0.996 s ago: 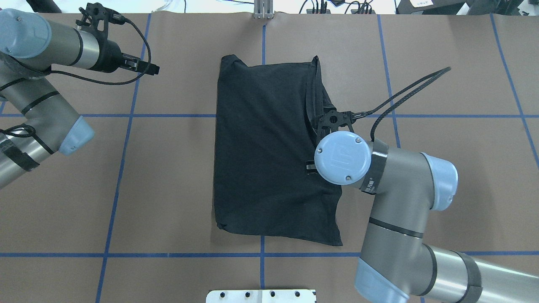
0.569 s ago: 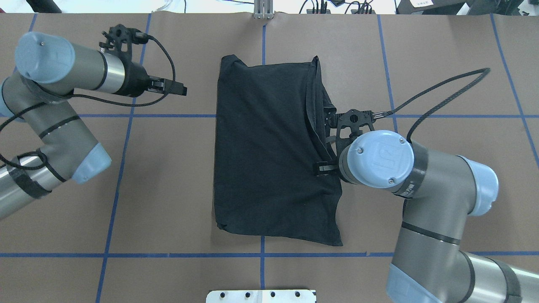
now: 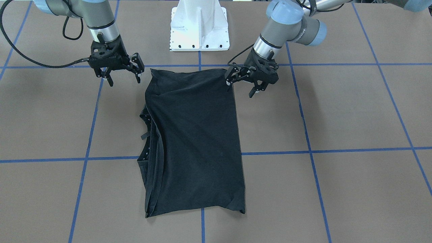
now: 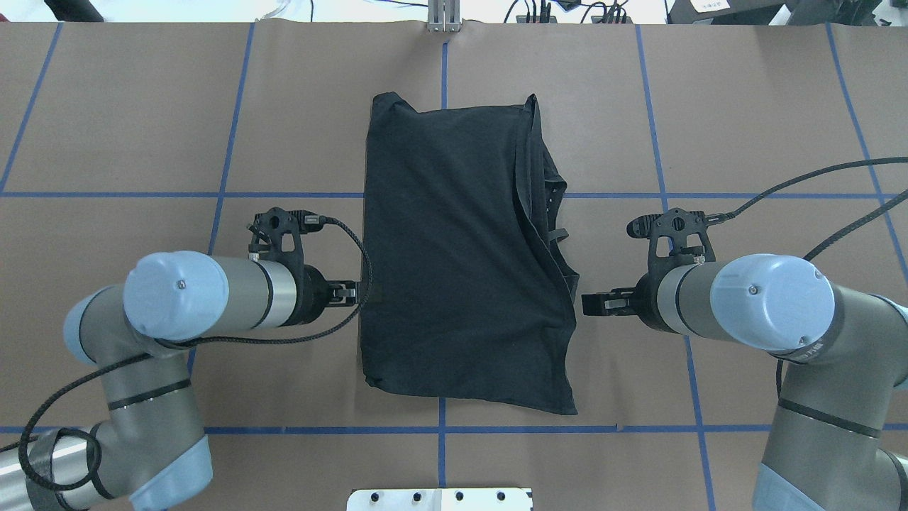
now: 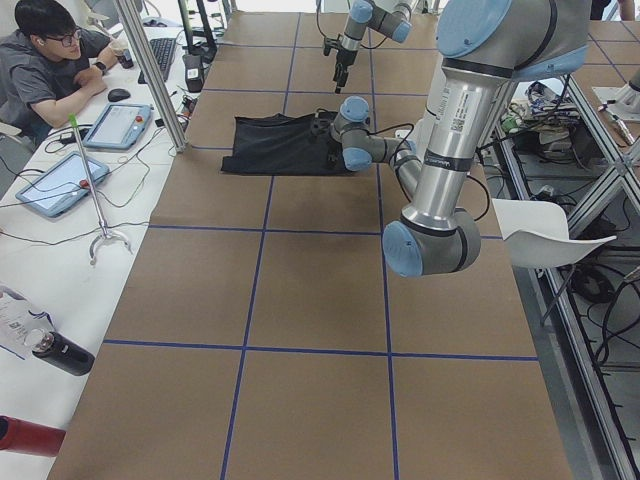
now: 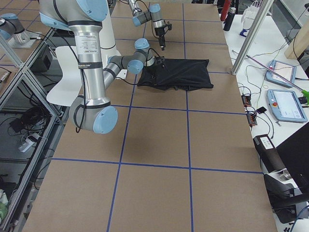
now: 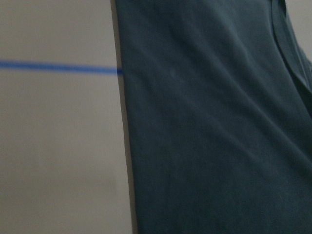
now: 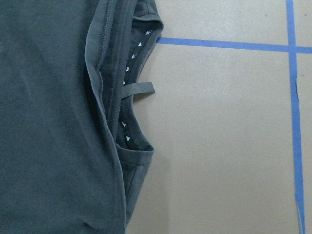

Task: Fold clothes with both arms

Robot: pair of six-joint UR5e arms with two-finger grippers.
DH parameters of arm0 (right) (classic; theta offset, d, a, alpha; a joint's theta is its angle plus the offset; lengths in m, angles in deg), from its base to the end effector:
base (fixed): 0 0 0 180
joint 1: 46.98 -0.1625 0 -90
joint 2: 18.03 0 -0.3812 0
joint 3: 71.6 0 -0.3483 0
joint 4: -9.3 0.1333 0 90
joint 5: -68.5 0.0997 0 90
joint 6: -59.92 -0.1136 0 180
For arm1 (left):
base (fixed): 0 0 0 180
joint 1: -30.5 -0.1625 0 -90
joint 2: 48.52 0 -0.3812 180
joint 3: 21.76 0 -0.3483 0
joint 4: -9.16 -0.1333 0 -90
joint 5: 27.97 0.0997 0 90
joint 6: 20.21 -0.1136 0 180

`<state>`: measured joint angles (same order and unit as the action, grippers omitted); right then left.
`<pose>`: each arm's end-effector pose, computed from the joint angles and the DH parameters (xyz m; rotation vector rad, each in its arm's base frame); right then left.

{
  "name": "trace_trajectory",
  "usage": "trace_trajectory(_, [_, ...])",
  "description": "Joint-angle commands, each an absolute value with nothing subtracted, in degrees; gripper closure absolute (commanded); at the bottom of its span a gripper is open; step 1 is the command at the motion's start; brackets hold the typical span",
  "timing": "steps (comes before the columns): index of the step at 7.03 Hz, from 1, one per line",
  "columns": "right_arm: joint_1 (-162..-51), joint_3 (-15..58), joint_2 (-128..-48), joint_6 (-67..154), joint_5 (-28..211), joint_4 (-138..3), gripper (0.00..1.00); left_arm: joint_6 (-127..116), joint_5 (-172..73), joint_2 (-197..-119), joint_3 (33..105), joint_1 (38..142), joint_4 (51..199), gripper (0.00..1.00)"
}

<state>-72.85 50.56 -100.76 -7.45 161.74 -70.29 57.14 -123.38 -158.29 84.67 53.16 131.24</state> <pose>-0.3660 -0.3185 0.3164 0.3089 -0.8146 0.0283 0.4621 -0.3258 0.2648 0.2822 1.1602 -0.0972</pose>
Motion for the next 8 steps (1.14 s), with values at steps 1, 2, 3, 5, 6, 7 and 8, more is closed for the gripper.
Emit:
trace_trajectory(1, [-72.91, 50.4, -101.26, -7.49, 161.57, -69.62, 0.0, 63.27, -119.38, -157.42, 85.03, 46.95, 131.06, 0.0])
trace_trajectory(2, [-72.91, 50.48, -101.09, -7.49, 161.49, -69.62, 0.0, 64.24, -119.2, -156.29, 84.42, 45.63, 131.06, 0.01])
trace_trajectory(3, [-72.91, 50.48, -100.91, -7.49, 161.48, -69.62, 0.0, 65.12, -119.2, -156.19, 84.24, 44.92, 131.06, 0.14])
trace_trajectory(5, [-73.0, 50.48, -100.91, -7.49, 161.48, -69.62, 0.0, 65.22, -119.29, -156.45, 84.24, 44.74, 131.06, 0.3])
trace_trajectory(6, [-73.08, 50.48, -100.91, -7.49, 161.4, -69.62, 0.0, 65.22, -119.38, -156.71, 84.24, 44.74, 131.06, 0.3])
trace_trajectory(7, [-73.09, 50.48, -100.82, -7.49, 161.4, -69.62, 0.0, 65.3, -119.38, -156.8, 84.24, 44.48, 131.06, 0.36])
trace_trajectory(8, [-73.09, 50.48, -100.82, -7.49, 161.31, -69.62, 0.0, 65.31, -119.46, -156.89, 84.24, 44.47, 131.06, 0.49])
